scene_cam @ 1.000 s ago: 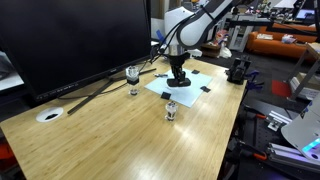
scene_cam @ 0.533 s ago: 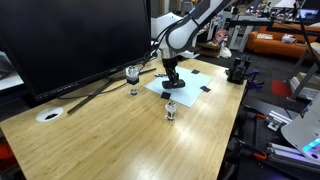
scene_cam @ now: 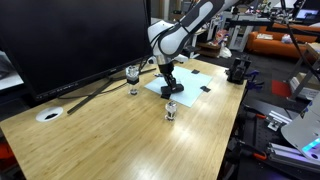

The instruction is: Use the whiteboard eraser to erase the whiteboard on the desk

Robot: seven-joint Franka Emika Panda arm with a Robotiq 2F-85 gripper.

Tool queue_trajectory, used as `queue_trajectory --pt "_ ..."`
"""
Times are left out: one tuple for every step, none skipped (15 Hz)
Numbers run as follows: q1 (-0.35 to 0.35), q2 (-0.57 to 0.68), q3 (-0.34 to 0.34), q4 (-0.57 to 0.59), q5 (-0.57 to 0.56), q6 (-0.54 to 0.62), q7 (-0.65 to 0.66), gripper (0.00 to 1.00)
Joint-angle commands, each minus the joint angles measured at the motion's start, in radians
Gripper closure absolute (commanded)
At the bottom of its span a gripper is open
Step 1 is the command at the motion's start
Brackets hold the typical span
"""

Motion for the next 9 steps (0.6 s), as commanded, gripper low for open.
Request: queue_trajectory --pt "-0.006 0.039 -0.005 0.066 -0.015 -0.055 0.000 0.74" --pt "-0.008 0.047 -0.009 0.079 -0.016 -0.063 0.002 0.74" --pt "-0.013 0.058 -0.013 0.093 -0.015 -0.068 0.002 0.74" --pt "-0.017 0.067 -0.019 0.103 -0.014 -0.071 0.005 0.74" --pt "-0.023 0.073 -0.025 0.110 -0.012 -0.073 0.008 0.74" --pt "-0.030 0.077 -0.030 0.117 -0.010 -0.076 0.011 0.74" --pt "-0.039 0.077 -0.036 0.113 -0.007 -0.073 0.013 0.74" --pt "-0.048 0.077 -0.042 0.110 -0.005 -0.071 0.014 0.74" --pt "-0.058 0.076 -0.047 0.100 -0.003 -0.067 0.016 0.74"
